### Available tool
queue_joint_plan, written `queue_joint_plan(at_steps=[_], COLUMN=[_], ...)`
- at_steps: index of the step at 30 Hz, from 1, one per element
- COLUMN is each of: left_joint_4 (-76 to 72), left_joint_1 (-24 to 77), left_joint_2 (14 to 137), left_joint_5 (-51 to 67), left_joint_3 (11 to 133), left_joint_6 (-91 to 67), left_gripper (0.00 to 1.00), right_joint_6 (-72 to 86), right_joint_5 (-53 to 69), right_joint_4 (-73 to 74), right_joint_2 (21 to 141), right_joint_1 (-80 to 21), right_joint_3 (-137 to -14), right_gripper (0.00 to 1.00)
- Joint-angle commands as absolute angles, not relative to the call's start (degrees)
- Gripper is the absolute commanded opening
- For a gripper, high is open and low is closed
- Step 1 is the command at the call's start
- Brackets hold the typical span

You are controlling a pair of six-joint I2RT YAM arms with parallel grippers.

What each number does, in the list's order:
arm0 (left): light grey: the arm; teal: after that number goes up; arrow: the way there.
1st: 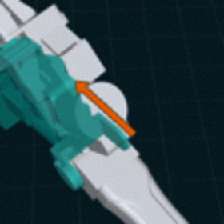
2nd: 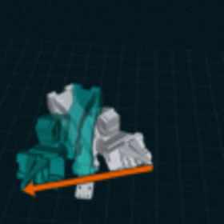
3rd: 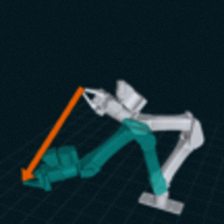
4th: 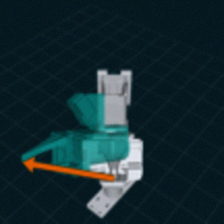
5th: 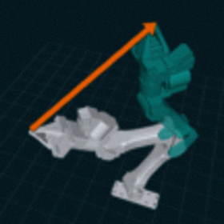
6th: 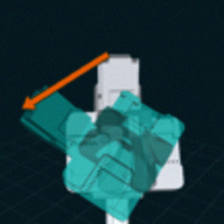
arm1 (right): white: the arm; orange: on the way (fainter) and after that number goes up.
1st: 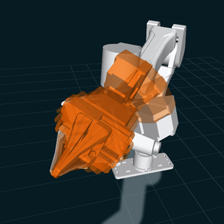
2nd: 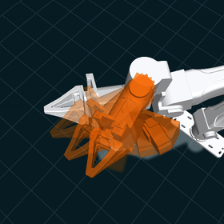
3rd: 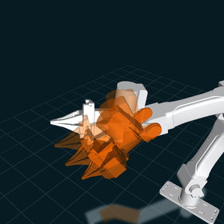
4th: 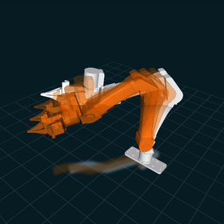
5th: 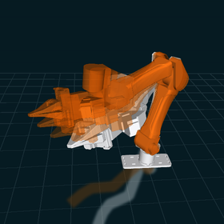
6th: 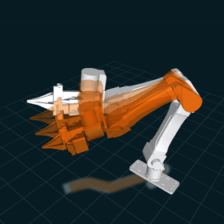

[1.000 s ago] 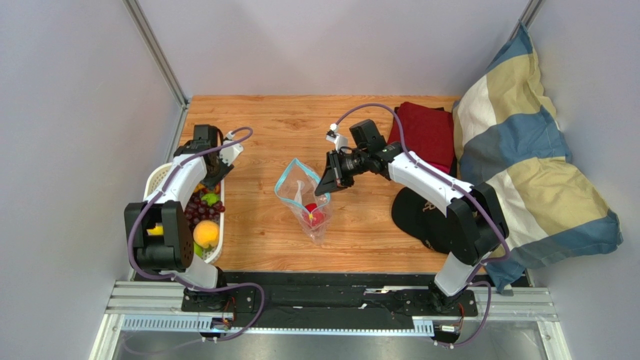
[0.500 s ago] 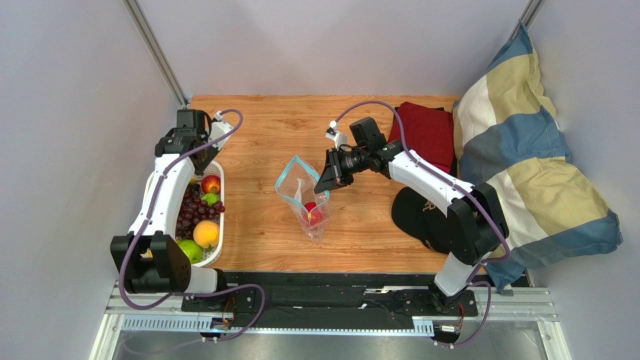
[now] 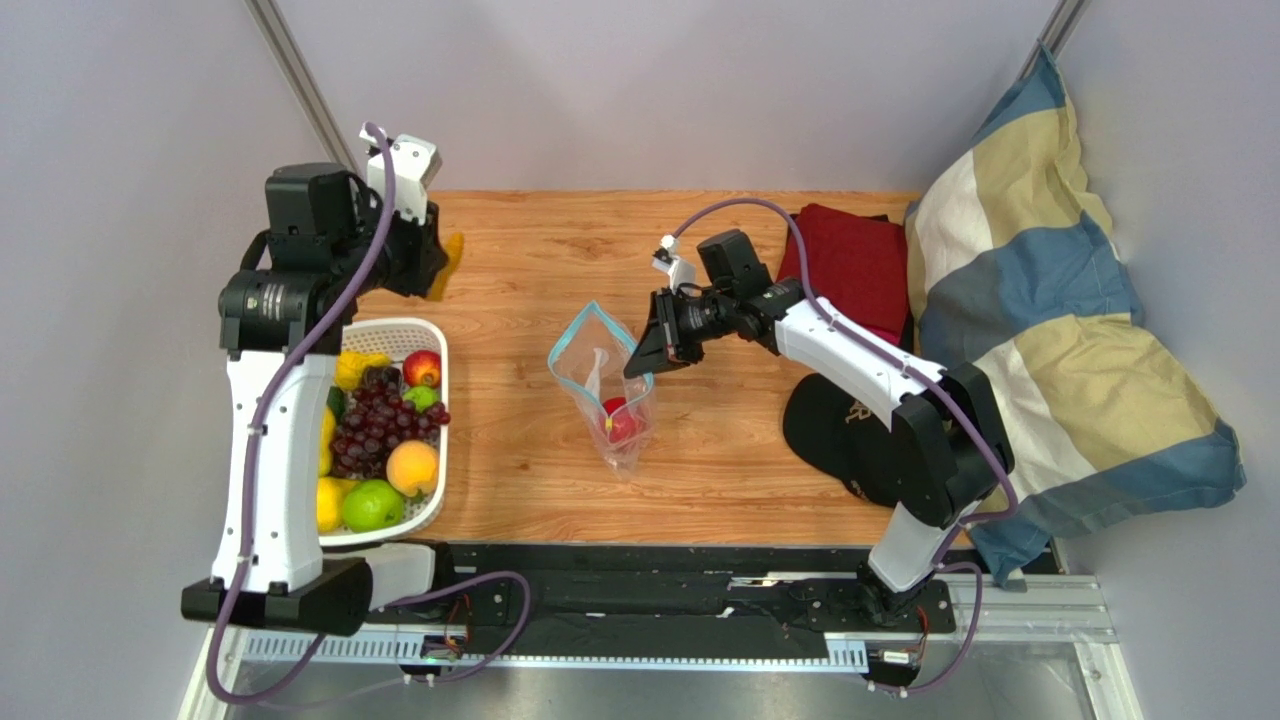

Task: Place the food in the zip-top bag and seal the zipper
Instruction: Pick up the fake vegetable from the bin, then place the fake vegetable in the zipper food storage bag.

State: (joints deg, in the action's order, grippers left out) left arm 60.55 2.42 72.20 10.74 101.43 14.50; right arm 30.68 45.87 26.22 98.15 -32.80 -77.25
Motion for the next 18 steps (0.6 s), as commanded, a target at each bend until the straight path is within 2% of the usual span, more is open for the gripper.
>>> queue_joint_plan(at_steps=[1, 7, 11, 18], left_joint_4=[57.8, 44.2, 39.1, 38.9], left_joint_1=[5.7, 10.5, 16.3, 24.5], left_joint_2=[68.8, 62.1, 60.1, 62.3], left_joint_5=[22.7, 27.2, 23.9, 16.7], left_joint_3=[99.7, 87.2, 82.2, 79.5], left_joint_6=[-8.9, -27.8, -33.0, -34.6], left_gripper=[0.0, 0.0, 0.0, 0.0], right_joint_6=[37.0, 40.4, 41.0, 41.1], right_joint_5=[44.4, 41.8, 39.3, 36.1], right_joint_4=[21.5, 20.0, 18.5, 18.2], right_joint_2=[98.4, 97.3, 95.9, 94.1], right_joint_1=[-32.9, -33.7, -34.2, -35.1], right_joint_3=[-79.7, -79.1, -78.6, -77.3], right_gripper=[0.0, 0.0, 0.0, 0.0])
